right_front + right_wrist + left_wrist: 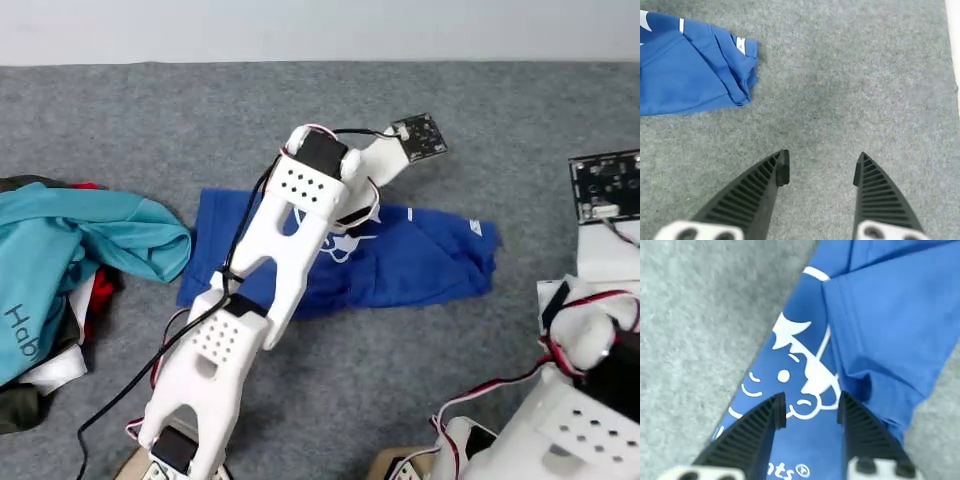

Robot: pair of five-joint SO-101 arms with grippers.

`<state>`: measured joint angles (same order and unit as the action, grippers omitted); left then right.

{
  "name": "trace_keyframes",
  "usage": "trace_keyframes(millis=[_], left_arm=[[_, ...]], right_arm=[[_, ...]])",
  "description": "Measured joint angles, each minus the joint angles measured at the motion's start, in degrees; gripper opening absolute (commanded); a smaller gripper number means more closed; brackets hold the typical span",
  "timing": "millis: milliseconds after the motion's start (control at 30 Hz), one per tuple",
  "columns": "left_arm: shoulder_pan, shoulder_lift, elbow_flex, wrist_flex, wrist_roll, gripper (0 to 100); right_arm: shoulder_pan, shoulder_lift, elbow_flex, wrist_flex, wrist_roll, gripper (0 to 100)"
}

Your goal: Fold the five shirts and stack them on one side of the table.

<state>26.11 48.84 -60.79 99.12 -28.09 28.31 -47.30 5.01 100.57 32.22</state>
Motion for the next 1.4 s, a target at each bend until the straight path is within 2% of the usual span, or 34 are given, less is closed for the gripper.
trace_keyframes(millis=[233, 367, 500, 633, 733, 867, 1133, 1400], left_arm=[[-2.9, -10.0, 12.9, 0.0, 6.7, 17], [-9.7, -14.6, 17.3, 0.0, 14.3, 17], [-19.3, -15.3, 20.7, 0.0, 20.5, 18], [-27.5, -12.9, 21.1, 0.0, 21.1, 23], [-30.2, -10.0, 21.2, 0.0, 19.9, 23], [-30.6, -7.6, 21.2, -1.7, 17.8, 23], [-33.5, -4.0, 21.2, -7.9, 17.7, 23], [-34.0, 2.0, 21.2, -10.4, 17.7, 23]], right_arm=[[0.0, -0.4, 0.0, 0.0, 0.0, 21.9], [0.0, -0.4, 0.0, 0.0, 0.0, 21.9], [0.0, -0.4, 0.0, 0.0, 0.0, 21.9], [0.0, -0.4, 3.4, 0.0, 0.0, 21.9], [0.0, -0.5, 6.5, 0.0, 0.0, 21.9], [0.0, -2.8, 9.5, 0.0, 0.0, 21.9], [0.0, -7.3, 14.4, 0.0, 0.0, 21.9], [0.0, -9.2, 17.7, 0.0, 0.0, 21.9]])
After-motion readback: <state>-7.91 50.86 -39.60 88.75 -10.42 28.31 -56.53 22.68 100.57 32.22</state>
